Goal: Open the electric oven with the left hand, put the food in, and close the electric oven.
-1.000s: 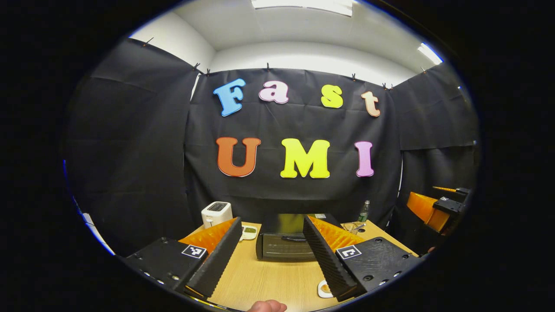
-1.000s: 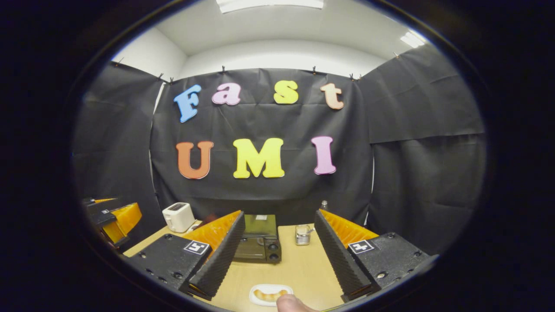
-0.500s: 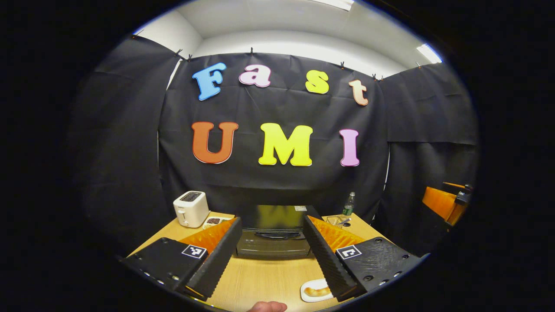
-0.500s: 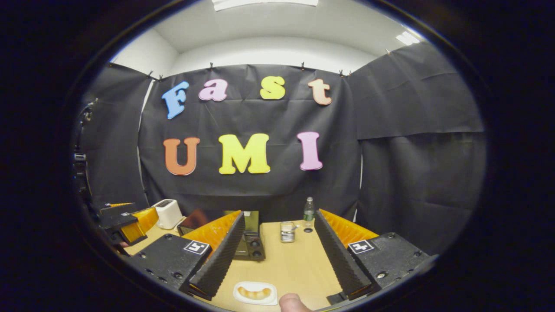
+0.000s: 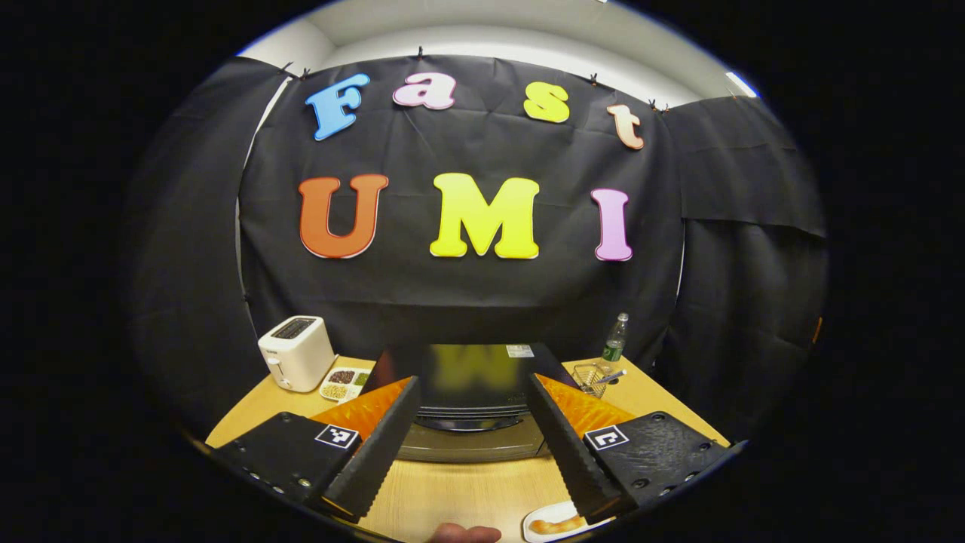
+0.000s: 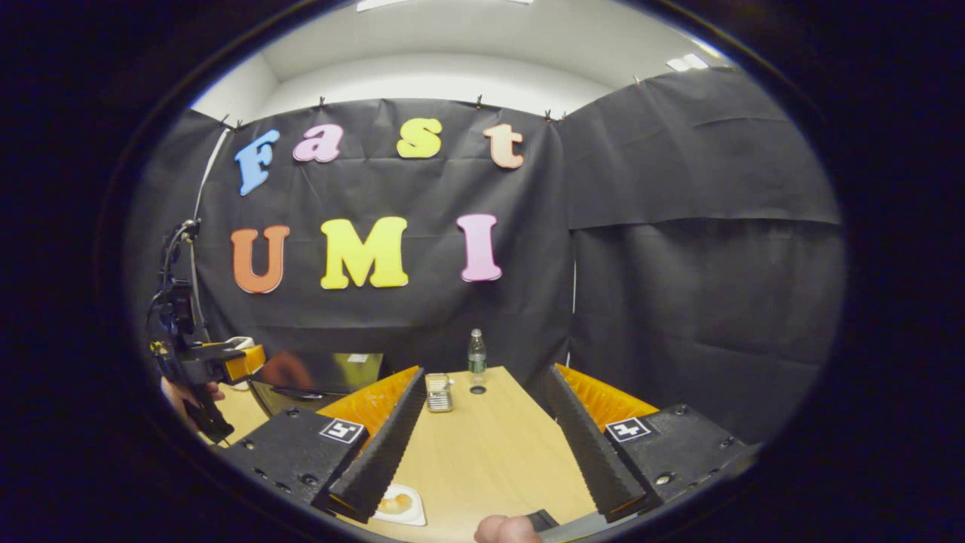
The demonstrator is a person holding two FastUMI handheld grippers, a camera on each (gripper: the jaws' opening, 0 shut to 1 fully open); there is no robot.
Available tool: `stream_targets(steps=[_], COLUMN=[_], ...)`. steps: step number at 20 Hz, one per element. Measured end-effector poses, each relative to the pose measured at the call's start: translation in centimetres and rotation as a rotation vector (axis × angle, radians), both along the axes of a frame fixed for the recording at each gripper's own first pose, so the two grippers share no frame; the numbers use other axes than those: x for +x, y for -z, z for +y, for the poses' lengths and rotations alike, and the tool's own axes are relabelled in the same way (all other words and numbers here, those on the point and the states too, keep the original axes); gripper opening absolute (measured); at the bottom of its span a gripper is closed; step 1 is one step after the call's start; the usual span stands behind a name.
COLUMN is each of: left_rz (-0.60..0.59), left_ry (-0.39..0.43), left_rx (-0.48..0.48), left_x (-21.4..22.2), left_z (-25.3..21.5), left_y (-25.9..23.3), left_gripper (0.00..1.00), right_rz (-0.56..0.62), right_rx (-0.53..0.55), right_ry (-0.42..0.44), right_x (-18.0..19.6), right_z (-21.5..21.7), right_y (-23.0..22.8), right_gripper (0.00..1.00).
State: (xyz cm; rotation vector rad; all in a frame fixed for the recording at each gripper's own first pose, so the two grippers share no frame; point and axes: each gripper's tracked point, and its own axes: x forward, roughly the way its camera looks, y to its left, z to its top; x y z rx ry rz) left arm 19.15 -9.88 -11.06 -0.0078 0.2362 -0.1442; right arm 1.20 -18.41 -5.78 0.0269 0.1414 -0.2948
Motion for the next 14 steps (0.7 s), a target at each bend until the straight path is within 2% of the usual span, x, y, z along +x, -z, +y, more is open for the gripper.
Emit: stream_targets(steps=[6,14], left_rz=[0.148,0.204], left_ry=[-0.016,-0.052], left_rx=[-0.005,0.031], left_x=[4.8,6.8], left_z=[-0.2,0.5], left_y=[6.5,10.2], left_gripper=[0.94,0.94], right_rz=[0.062,0.104], right_rx=[-0.022,-0.035], right_ry=[0.023,0.020], right_x=[0.8,2.1], right_z=[-1.7,-1.4], right_y=[1.5,2.1], right_gripper=[1.00,1.00])
